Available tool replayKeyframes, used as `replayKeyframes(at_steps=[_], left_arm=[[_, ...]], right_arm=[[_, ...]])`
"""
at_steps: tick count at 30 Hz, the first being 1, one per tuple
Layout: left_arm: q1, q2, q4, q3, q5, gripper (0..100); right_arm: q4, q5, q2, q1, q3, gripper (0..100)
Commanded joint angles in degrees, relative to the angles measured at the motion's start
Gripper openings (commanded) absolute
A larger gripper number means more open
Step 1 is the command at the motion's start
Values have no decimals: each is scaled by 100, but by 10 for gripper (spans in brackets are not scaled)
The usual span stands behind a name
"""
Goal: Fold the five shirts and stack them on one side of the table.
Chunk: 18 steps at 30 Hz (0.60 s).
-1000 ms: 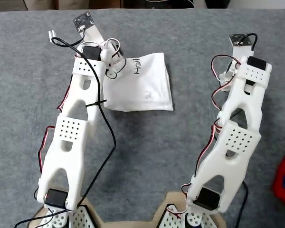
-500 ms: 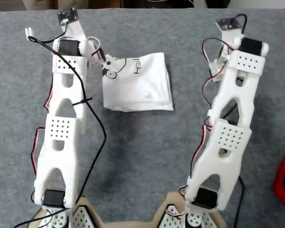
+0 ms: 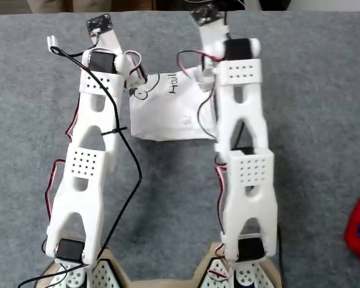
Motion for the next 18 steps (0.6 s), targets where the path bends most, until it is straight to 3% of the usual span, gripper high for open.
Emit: replayKeyframes(at_steps=[1,14,18], left_arm=[[70,31,-325,-185,255,209],[105,1305,-853,-229,290,209],[62,1332,-985,-237,264,162]], right_arm=[[105,-237,198,-198,-259,5],[-923,-334,1807,154,-268,5],[-993,-316,1886,356,-268,5]])
